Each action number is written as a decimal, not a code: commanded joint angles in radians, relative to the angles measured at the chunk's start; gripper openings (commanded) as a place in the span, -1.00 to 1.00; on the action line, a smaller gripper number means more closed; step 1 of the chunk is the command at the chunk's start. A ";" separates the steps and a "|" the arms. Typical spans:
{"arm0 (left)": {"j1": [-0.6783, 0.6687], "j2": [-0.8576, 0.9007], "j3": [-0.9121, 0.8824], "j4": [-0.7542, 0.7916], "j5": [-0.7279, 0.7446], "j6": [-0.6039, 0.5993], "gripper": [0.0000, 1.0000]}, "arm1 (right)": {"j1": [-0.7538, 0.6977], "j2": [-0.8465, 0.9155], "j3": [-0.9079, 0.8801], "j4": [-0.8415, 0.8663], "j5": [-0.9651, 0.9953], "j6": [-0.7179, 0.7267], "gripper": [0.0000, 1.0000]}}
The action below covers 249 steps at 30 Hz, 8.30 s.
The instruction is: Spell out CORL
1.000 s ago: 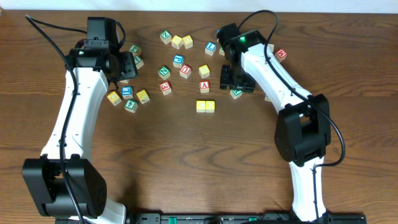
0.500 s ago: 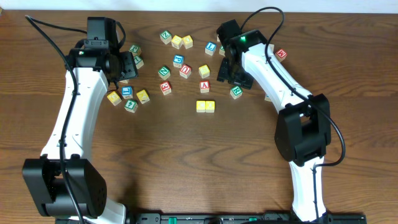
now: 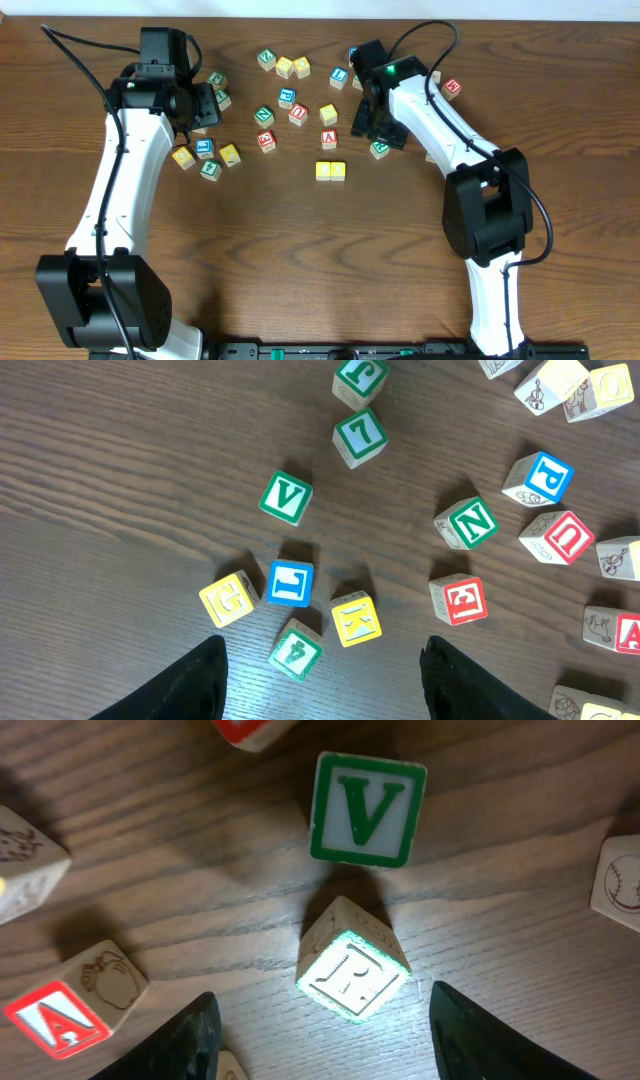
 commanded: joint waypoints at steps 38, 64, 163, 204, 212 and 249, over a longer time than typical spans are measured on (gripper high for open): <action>0.004 -0.024 -0.010 0.002 0.001 0.002 0.23 | -0.005 -0.013 -0.068 0.043 0.009 0.037 -0.02; 0.004 -0.024 -0.010 0.001 0.002 0.002 0.22 | -0.003 -0.013 -0.073 0.069 0.013 -0.222 -0.31; 0.004 0.010 -0.010 0.001 0.002 0.002 0.22 | 0.020 -0.013 -0.075 0.072 -0.095 0.124 0.02; 0.004 0.010 -0.010 0.000 0.002 0.002 0.23 | 0.023 -0.013 -0.081 -0.037 -0.217 -0.632 -0.21; 0.004 0.010 -0.010 -0.001 0.002 0.002 0.22 | 0.018 -0.036 -0.055 0.004 -0.220 -0.530 0.04; 0.004 0.010 -0.010 -0.002 0.002 0.002 0.23 | 0.009 -0.046 -0.132 0.139 -0.034 0.083 0.01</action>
